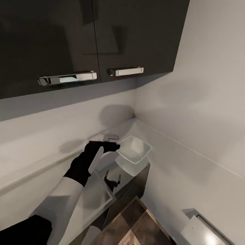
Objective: In the kitchen, take the Vidalia onion out of the sink, dice it on the chopping board with the paring knife, put the diced onion into the bowl on the countertop, then place both the paring knife and the chopping board into the sink.
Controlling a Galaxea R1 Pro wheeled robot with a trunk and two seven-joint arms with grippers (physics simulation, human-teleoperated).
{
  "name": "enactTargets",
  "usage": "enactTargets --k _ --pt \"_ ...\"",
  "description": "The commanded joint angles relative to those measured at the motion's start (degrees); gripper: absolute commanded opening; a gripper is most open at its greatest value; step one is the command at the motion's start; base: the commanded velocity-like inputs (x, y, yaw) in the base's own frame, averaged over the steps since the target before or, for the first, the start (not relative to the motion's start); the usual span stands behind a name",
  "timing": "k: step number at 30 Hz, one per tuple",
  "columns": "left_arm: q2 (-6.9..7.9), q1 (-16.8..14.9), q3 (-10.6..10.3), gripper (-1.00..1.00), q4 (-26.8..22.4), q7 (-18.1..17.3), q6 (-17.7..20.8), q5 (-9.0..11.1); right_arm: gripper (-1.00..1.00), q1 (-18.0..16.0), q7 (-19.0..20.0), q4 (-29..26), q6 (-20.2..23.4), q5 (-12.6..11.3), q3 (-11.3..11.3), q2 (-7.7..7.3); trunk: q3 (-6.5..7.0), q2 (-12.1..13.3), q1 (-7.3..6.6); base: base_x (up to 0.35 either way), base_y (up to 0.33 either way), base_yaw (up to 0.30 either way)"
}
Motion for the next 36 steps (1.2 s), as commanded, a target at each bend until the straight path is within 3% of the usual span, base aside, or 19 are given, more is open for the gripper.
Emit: enactTargets --k 1,12,20,36 --pt "-0.06 -0.06 -0.13 1.00 1.04 0.60 -0.55 0.61 1.00 -0.04 -0.15 0.05 -0.20 -0.57 0.50 0.02 -0.21 -0.13 0.03 0.000 0.000 0.000" --pt "-0.91 -0.66 -0.20 1.00 4.02 0.74 -1.70 0.97 1.00 -0.04 -0.12 0.05 -0.27 -0.57 0.56 0.11 -1.23 -0.13 0.03 0.000 0.000 0.000" --pt "-1.01 -2.25 -0.28 1.00 4.92 0.94 -1.60 4.34 1.00 -0.04 -0.12 0.05 -0.28 -0.57 0.56 0.11 -1.97 -0.13 0.03 0.000 0.000 0.000" --pt "-1.01 -2.61 -0.29 1.00 8.54 0.90 -1.90 4.74 1.00 -0.04 -0.12 0.05 -0.28 -0.57 0.56 0.19 -3.46 -0.13 0.03 0.000 0.000 0.000"
